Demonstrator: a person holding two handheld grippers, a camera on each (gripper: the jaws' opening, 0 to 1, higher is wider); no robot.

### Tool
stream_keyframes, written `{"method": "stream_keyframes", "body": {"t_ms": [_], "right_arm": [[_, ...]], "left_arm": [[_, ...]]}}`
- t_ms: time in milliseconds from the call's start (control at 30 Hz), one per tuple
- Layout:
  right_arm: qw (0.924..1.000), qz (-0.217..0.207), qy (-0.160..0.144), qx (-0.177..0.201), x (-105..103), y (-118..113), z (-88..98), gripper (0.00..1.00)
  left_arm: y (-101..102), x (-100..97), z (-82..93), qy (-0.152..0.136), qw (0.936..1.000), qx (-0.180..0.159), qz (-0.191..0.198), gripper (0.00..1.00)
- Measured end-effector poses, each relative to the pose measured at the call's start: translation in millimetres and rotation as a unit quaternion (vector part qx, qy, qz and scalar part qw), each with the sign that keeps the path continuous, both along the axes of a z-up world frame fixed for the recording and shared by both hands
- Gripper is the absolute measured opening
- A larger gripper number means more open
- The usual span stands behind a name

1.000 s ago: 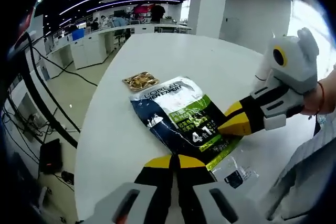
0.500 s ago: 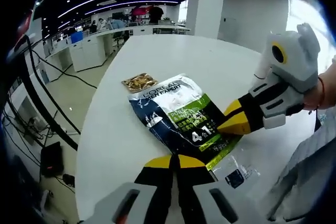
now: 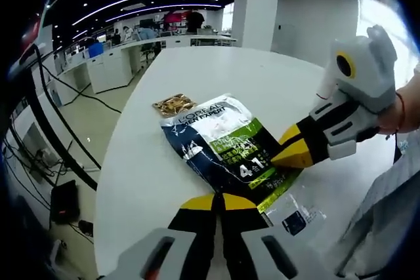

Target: Arrange the skincare products in the storage area until every visible bottle or jar stands upright without overlapping.

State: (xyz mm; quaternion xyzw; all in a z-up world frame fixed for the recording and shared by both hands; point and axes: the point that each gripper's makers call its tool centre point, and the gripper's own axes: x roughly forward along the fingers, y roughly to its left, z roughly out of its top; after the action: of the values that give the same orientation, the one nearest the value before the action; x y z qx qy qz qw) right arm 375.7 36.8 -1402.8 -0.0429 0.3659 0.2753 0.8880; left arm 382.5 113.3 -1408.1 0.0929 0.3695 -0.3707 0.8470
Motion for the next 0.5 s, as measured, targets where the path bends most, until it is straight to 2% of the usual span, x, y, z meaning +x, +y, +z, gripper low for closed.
{"method": "stream_keyframes", "body": {"t_ms": [500], "right_arm": [[1.0000,-0.002,0.001,-0.003,-0.2,0.3,-0.1,0.02]], "left_arm": [[-0.2,-0.6,-0.4,-0.006,0.9999,0.013,-0.007,0.02]]}}
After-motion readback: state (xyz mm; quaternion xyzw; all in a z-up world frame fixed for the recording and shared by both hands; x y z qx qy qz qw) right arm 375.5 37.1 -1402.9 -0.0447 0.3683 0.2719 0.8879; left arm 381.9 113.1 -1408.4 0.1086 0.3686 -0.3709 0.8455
